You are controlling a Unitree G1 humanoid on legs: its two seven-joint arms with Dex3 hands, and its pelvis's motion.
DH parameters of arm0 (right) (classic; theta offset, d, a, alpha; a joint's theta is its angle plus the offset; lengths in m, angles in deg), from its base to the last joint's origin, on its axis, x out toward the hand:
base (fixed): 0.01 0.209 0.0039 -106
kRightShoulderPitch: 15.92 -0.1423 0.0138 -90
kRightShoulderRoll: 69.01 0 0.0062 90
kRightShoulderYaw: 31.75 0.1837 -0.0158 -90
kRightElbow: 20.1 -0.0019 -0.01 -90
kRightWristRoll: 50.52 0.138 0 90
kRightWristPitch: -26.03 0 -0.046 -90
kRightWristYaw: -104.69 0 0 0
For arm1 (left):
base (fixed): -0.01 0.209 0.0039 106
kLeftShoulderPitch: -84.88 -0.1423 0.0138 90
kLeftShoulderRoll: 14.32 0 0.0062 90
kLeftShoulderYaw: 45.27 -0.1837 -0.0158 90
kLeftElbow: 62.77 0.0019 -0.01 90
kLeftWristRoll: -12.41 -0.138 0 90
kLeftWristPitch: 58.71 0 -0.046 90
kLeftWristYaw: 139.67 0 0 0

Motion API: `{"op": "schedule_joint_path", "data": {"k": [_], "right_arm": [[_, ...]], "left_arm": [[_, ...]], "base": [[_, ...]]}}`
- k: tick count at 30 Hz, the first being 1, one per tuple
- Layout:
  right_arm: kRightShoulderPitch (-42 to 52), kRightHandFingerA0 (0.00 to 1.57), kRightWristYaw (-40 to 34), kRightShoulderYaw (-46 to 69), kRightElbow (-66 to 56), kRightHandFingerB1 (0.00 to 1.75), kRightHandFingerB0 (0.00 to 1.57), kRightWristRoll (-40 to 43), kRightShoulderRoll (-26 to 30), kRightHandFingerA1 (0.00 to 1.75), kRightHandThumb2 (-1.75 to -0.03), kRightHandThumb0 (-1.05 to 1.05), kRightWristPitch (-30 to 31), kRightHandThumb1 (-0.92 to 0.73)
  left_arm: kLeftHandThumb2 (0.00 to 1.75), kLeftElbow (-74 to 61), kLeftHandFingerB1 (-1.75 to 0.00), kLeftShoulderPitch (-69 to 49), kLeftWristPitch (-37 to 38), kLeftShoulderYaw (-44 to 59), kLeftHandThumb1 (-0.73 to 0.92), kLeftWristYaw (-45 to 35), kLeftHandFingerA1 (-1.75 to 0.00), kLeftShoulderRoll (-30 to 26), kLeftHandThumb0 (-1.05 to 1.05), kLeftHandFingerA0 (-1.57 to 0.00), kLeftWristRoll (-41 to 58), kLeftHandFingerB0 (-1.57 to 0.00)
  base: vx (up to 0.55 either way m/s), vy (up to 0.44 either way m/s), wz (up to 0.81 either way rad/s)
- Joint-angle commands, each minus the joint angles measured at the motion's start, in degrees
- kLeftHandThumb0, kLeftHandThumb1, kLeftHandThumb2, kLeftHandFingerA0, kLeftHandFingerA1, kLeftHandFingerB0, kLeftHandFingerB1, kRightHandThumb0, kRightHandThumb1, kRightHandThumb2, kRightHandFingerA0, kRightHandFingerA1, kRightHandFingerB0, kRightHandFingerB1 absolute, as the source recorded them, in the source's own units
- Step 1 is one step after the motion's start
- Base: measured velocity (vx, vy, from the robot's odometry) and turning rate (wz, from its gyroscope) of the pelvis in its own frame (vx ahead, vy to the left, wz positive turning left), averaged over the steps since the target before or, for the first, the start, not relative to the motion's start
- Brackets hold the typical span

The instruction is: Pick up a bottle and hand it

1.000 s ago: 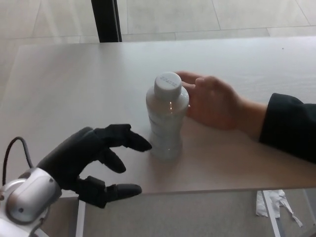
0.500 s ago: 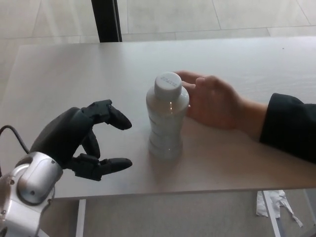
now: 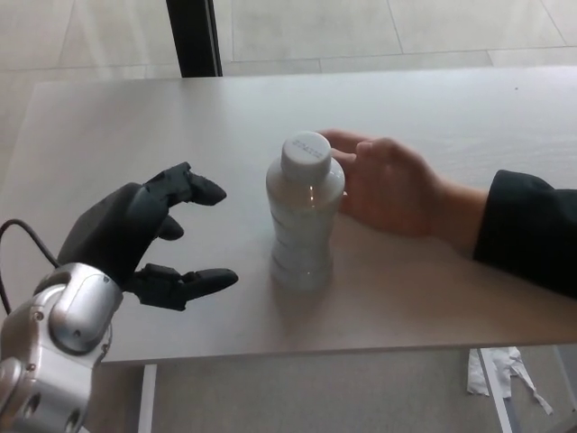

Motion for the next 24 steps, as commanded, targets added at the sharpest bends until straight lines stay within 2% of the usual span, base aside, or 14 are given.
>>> {"op": "schedule_joint_path", "data": {"k": [1,2,4,5,7,8,9,11,12,17,18,21,23,24], "right_arm": [[0.4,0.68,-0.3,-0.3,-1.0,0.46,0.37,0.7,0.3,0.6,-0.78,-0.61,0.8,-0.43],[0.4,0.67,-0.5,-0.2,-1.8,0.46,0.37,1.1,0.1,0.6,-0.78,-0.61,1.3,-0.43],[0.4,0.67,-0.7,-0.2,-2.2,0.47,0.37,1.3,0.1,0.6,-0.78,-0.59,1.8,-0.42],[0.3,0.76,-0.7,-0.3,-2.5,0.34,0.42,1.3,0.0,0.53,-0.57,-0.5,1.8,-0.52],[0.4,0.68,-0.8,-0.3,-3.0,0.46,0.36,1.5,-0.3,0.61,-0.78,-0.59,2.0,-0.42],[0.4,0.75,-1.2,-0.5,-3.3,0.34,0.43,1.2,-0.2,0.52,-0.57,-0.52,2.5,-0.51],[0.4,0.75,-1.2,-0.4,-3.5,0.34,0.43,1.3,-0.1,0.52,-0.57,-0.52,2.6,-0.51],[0.2,0.68,-1.1,-0.1,-3.3,0.47,0.38,1.6,0.1,0.61,-0.78,-0.59,2.6,-0.42],[0.2,0.76,-1.0,-0.1,-3.4,0.34,0.44,1.5,0.1,0.54,-0.56,-0.52,2.4,-0.51],[0.8,0.68,-1.0,-0.6,-5.1,0.34,0.42,1.7,0.1,0.51,-0.56,-0.54,3.9,-0.49],[0.8,0.56,-1.3,-0.6,-5.7,0.46,0.35,1.9,-0.2,0.58,-0.78,-0.57,4.4,-0.4],[1.1,0.59,-1.3,-0.9,-6.9,0.47,0.35,2.0,-0.3,0.6,-0.79,-0.56,5.0,-0.41],[1.4,0.62,-2.1,-1.1,-7.9,0.48,0.36,1.5,-0.4,0.62,-0.79,-0.54,5.5,-0.41],[1.5,0.67,-2.0,-1.3,-8.1,0.34,0.42,1.4,-0.3,0.5,-0.57,-0.48,5.6,-0.53]], "left_arm": [[0.86,3.3,-0.51,2.5,-3.3,-1.0,0.19,3.2,-0.59,4.2,-0.4,-0.09,-3.5,0.0],[0.87,4.2,-0.43,2.8,-3.9,-1.8,0.44,3.5,-0.61,6.0,-0.76,-0.03,-3.6,0.0],[0.87,4.7,-0.36,2.9,-4.1,-1.9,0.4,3.3,-0.57,6.8,-0.71,-0.01,-4.0,-0.06],[0.81,5.1,-0.29,2.7,-4.4,-2.3,0.41,3.1,-0.59,7.5,-0.78,-0.07,-4.2,-0.05],[0.85,6.0,-0.29,2.1,-3.3,-2.3,0.4,3.6,-0.54,8.9,-0.74,-0.05,-3.6,-0.02],[0.56,6.7,-0.29,2.1,-4.2,-2.8,0.52,3.7,-0.56,9.8,-0.8,-0.03,-4.1,0.0],[0.56,6.9,-0.29,2.2,-4.1,-2.7,0.52,3.7,-0.56,10.0,-0.8,-0.03,-4.2,0.0],[0.57,8.5,-0.14,1.5,-4.2,-4.1,0.51,3.2,-0.51,11.1,-0.79,0.0,-4.0,0.0],[0.88,9.3,-0.06,0.3,-3.3,-4.7,0.48,3.4,-0.46,11.7,-0.85,-0.01,-3.8,0.0],[0.89,11.6,0.0,-2.1,-3.9,-5.9,0.5,3.0,-0.39,13.5,-0.88,-0.01,-3.0,0.0],[0.88,12.3,0.0,-2.5,-3.7,-6.0,0.49,3.3,-0.42,14.2,-0.87,-0.02,-2.9,0.0],[0.91,13.6,0.0,-2.8,-3.0,-6.0,0.5,4.3,-0.44,15.8,-0.89,-0.02,-2.8,0.0],[0.91,14.2,0.0,-2.8,-2.6,-5.8,0.51,5.3,-0.45,17.1,-0.9,-0.02,-2.7,0.0],[0.9,14.7,0.0,-3.0,-1.9,-5.6,0.51,6.4,-0.47,17.9,-0.9,-0.02,-2.6,0.0]], "base": [[0.0,0.0,0.0],[0.0,0.0,0.0],[0.0,0.0,0.0],[0.0,0.0,0.0],[0.0,0.0,0.0],[0.0,0.0,0.0],[0.0,0.0,0.0],[0.0,0.0,0.0],[0.0,0.0,0.0],[0.0,0.0,0.0],[0.0,0.0,0.0],[0.0,0.0,0.0],[0.0,0.0,0.0],[0.0,0.0,0.0]]}}
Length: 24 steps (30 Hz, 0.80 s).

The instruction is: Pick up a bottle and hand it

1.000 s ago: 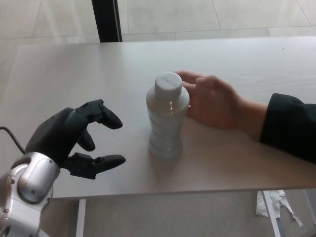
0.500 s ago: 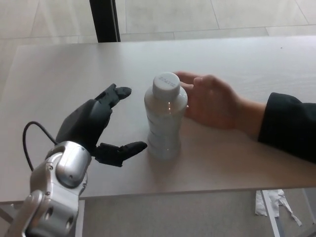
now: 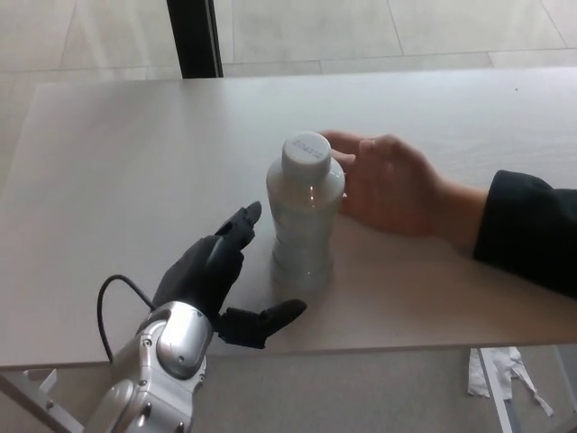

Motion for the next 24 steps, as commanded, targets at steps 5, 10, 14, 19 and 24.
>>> {"op": "schedule_joint_path", "data": {"k": [5,10,14,19,24], "right_arm": [[0.4,0.57,-2.0,-0.9,-2.9,0.48,0.36,0.3,-0.5,0.59,-0.79,-0.5,2.8,-0.43],[0.2,0.57,-1.8,-0.9,-3.7,0.47,0.35,1.1,-0.6,0.6,-0.79,-0.5,3.4,-0.43],[-0.3,0.57,-1.6,-1.0,-2.4,0.48,0.37,0.6,-0.4,0.6,-0.79,-0.5,2.2,-0.42],[-0.5,0.57,-2.1,-1.1,-2.8,0.48,0.37,0.3,-0.1,0.6,-0.79,-0.5,2.5,-0.42],[-0.3,0.55,-2.0,-0.8,-4.2,0.47,0.36,1.5,-0.2,0.58,-0.77,-0.51,4.4,-0.41]], "left_arm": [[0.81,6.6,0.0,-1.6,5.4,2.4,0.46,8.9,-0.54,6.8,-0.83,-0.05,0.8,0.0],[0.77,9.5,0.0,-1.9,11.2,4.5,0.44,12.9,-0.54,9.9,-0.82,-0.04,1.9,0.0],[0.75,12.0,0.0,-1.3,16.1,6.5,0.42,17.5,-0.65,13.4,-0.75,-0.17,2.6,0.0],[0.57,13.6,0.0,-0.3,17.3,7.9,0.53,20.2,-0.69,16.4,-0.72,-0.18,2.3,0.0],[0.57,14.0,0.0,0.6,14.2,7.3,0.53,22.4,-0.68,19.5,-0.79,-0.28,2.7,0.0]], "base": [[0.0,0.0,0.0],[0.0,0.0,0.0],[0.0,0.0,0.0],[0.0,0.0,0.0],[0.0,0.0,0.0]]}}
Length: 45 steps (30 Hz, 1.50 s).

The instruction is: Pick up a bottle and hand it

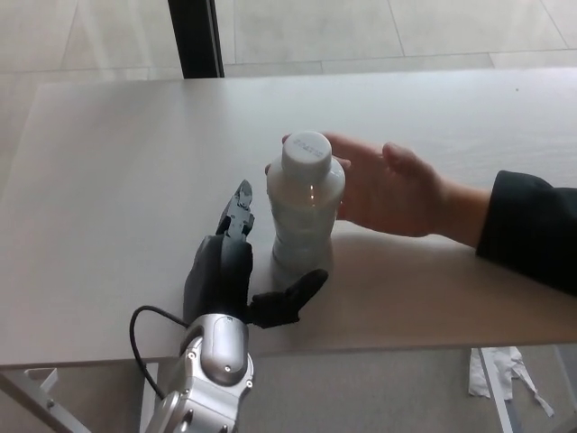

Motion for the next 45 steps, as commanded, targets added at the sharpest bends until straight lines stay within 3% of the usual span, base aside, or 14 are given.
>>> {"op": "schedule_joint_path", "data": {"k": [1,18,20,21,22,25,27,29,32,34,36,41,42,45], "right_arm": [[-0.6,0.57,-0.4,0.3,0.0,0.48,0.38,1.0,0.3,0.59,-0.78,-0.51,1.1,-0.41],[-2.4,0.56,-0.5,-0.8,0.1,0.48,0.38,-0.1,1.2,0.59,-0.78,-0.5,1.5,-0.42],[-3.1,0.57,0.0,-0.6,1.3,0.48,0.38,0.3,1.3,0.59,-0.78,-0.5,1.2,-0.41],[-3.0,0.6,0.2,-0.7,1.3,0.34,0.43,0.1,1.3,0.47,-0.56,-0.45,1.0,-0.51],[-2.8,0.57,0.3,-1.0,1.1,0.47,0.36,-0.3,1.3,0.58,-0.78,-0.51,0.7,-0.42],[-3.1,0.57,-0.3,-1.3,0.6,0.48,0.37,-0.7,1.0,0.59,-0.78,-0.52,0.8,-0.41],[-3.4,0.61,-0.7,-1.1,0.3,0.35,0.44,-0.2,0.7,0.5,-0.56,-0.46,1.3,-0.51],[-3.7,0.56,-1.5,-1.1,0.4,0.49,0.39,-0.6,0.7,0.6,-0.78,-0.49,1.2,-0.42],[-4.4,0.62,-0.9,-1.3,2.8,0.36,0.46,-1.6,1.3,0.5,-0.56,-0.42,-1.0,-0.55],[-5.2,0.62,-0.4,-1.2,4.5,0.36,0.46,-1.3,1.0,0.48,-0.57,-0.41,-2.0,-0.56],[-5.1,0.61,-0.9,-1.4,4.0,0.36,0.46,-1.8,1.0,0.5,-0.57,-0.42,-2.0,-0.55],[-4.2,0.62,-2.6,-1.4,0.8,0.36,0.46,-1.6,0.0,0.5,-0.56,-0.44,0.0,-0.55],[-3.9,0.62,-2.6,-1.4,0.5,0.35,0.45,-1.6,-0.2,0.5,-0.58,-0.43,0.0,-0.54],[-3.6,0.56,-2.5,-1.4,0.5,0.48,0.36,-1.4,-0.2,0.59,-0.79,-0.49,0.3,-0.43]], "left_arm": [[0.56,1.4,0.0,0.4,2.8,1.5,0.5,3.6,-0.73,7.2,-0.69,-0.27,5.3,0.0],[0.83,7.2,0.0,7.9,2.5,-6.2,0.47,4.5,-0.74,12.3,-0.9,-0.39,7.7,0.0],[0.56,7.3,0.0,8.0,1.7,-7.3,0.54,4.3,-0.71,12.9,-0.76,-0.33,8.1,0.0],[0.86,7.3,0.0,7.9,1.3,-7.8,0.49,4.5,-0.73,13.0,-0.94,-0.37,8.1,0.0],[0.57,7.4,0.0,7.7,0.9,-8.6,0.54,4.9,-0.74,13.2,-0.79,-0.34,8.2,0.0],[0.86,7.7,0.0,7.2,1.4,-9.5,0.48,5.5,-0.75,13.6,-0.94,-0.37,8.7,0.0],[0.76,9.6,-0.02,6.2,5.4,-11.7,0.47,7.2,-0.97,13.0,-0.73,-0.68,7.8,0.0],[0.63,10.3,-0.29,5.0,6.4,-12.5,0.82,8.9,-1.45,12.6,-0.45,-1.11,7.3,-0.04],[0.79,12.3,-0.41,4.6,10.5,-12.4,0.91,12.5,-1.67,12.6,-0.23,-1.16,7.3,-0.15],[0.94,13.2,-0.7,5.1,11.2,-12.7,0.75,13.9,-1.41,11.2,-0.12,-0.9,6.2,-0.61],[1.31,14.0,-1.24,5.4,12.8,-12.8,0.73,14.5,-1.26,10.5,-0.03,-1.24,6.0,-1.19],[1.35,16.9,-1.24,5.7,17.5,-14.0,0.78,17.3,-1.28,9.4,-0.05,-1.24,4.9,-1.15],[1.35,17.5,-1.57,5.7,18.5,-14.5,0.69,18.1,-1.75,9.0,-0.07,-1.03,4.3,-0.86],[1.19,17.2,-1.75,4.9,18.3,-14.3,0.73,19.5,-1.75,9.0,-0.12,-1.01,4.6,-0.77]], "base": [[0.0,0.0,0.0],[0.0,0.0,0.0],[0.0,0.0,0.0],[0.0,0.0,0.0],[0.0,0.0,0.0],[0.0,0.0,0.0],[0.0,0.0,0.0],[0.0,0.0,0.0],[0.0,0.0,0.0],[0.0,0.0,0.0],[0.0,0.0,0.0],[0.0,0.0,0.0],[0.0,0.0,0.0],[0.0,0.0,0.0]]}}
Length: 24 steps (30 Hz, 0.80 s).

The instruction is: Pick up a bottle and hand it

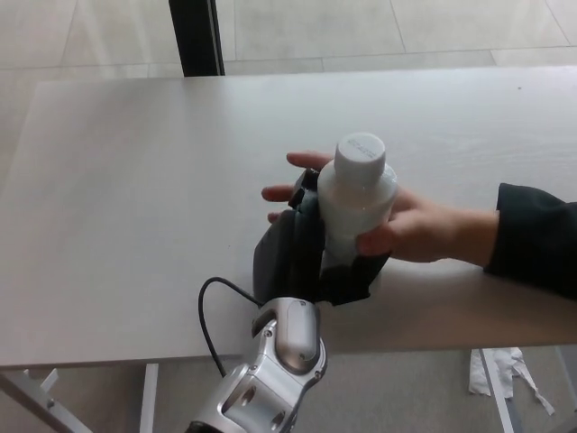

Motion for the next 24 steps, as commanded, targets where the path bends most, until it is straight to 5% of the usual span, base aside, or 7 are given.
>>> {"op": "schedule_joint_path", "data": {"k": [1,2,3,6,7,22,24], "right_arm": [[0.5,0.55,-1.3,-0.3,-2.3,0.48,0.37,-0.1,-0.2,0.59,-0.79,-0.49,0.4,-0.43],[0.7,0.55,-1.1,-0.3,-2.2,0.48,0.37,-0.3,-0.2,0.6,-0.79,-0.47,-0.3,-0.44],[0.9,0.61,-0.9,-0.3,-2.5,0.34,0.44,0.0,-0.3,0.5,-0.58,-0.42,-0.1,-0.56],[0.5,0.65,-0.4,-0.4,-1.5,0.35,0.45,-0.1,-0.2,0.53,-0.58,-0.41,-0.7,-0.56],[0.7,0.58,-0.7,-0.6,-1.5,0.49,0.38,-0.5,0.0,0.61,-0.8,-0.48,-0.6,-0.44],[-0.2,0.61,1.8,-0.8,4.1,0.34,0.44,-0.7,1.5,0.48,-0.56,-0.38,-4.0,-0.56],[-0.9,0.57,2.4,-0.9,6.3,0.48,0.37,-0.8,1.8,0.59,-0.79,-0.46,-5.3,-0.45]], "left_arm": [[1.22,2.1,-1.75,-4.6,7.8,-2.4,0.72,5.2,-1.75,6.2,-0.11,-1.01,-1.3,-0.78],[1.3,2.0,-1.75,-5.1,8.6,-2.3,0.69,5.5,-1.75,6.0,-0.1,-1.02,-1.0,-0.78],[1.35,1.7,-1.22,-5.7,10.2,-2.0,0.79,5.3,-1.28,5.6,-0.05,-1.22,-0.3,-1.11],[1.35,-0.3,-1.23,-6.9,8.7,-1.3,0.77,4.6,-1.28,4.6,-0.05,-1.23,0.2,-1.13],[1.19,-1.1,-1.75,-7.4,9.1,-0.7,0.76,4.4,-1.75,3.6,-0.13,-1.06,0.4,-0.81],[1.38,-13.2,-1.53,2.9,7.0,10.7,0.58,-6.8,-1.75,-6.7,-0.08,-1.16,1.3,-0.91],[1.38,-14.7,-1.5,8.8,3.9,13.2,0.51,-9.4,-1.71,-8.0,-0.13,-1.15,1.7,-0.88]], "base": [[0.0,0.0,0.0],[0.0,0.0,0.0],[0.0,0.0,0.0],[0.0,0.0,0.0],[0.0,0.0,0.0],[0.0,0.0,0.0],[0.0,0.0,0.0]]}}
